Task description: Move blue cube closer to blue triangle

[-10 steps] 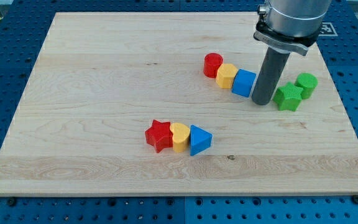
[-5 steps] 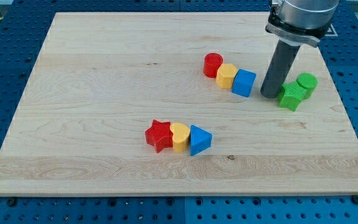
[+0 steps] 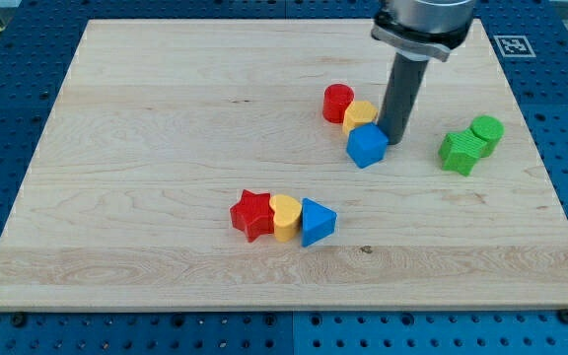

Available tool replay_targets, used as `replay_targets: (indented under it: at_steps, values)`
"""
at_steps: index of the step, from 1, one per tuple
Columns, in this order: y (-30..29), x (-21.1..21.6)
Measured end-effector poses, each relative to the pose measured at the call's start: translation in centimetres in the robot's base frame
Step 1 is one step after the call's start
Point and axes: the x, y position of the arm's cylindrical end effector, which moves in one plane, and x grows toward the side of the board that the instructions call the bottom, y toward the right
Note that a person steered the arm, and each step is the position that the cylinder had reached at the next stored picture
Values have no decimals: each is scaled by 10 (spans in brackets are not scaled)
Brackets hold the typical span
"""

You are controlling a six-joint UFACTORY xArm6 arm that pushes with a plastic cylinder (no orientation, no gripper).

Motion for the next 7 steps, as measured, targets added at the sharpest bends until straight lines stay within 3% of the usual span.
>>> replay_targets:
  at_steps: [3,7]
  values:
    - [-55,10]
    - [-78,46]
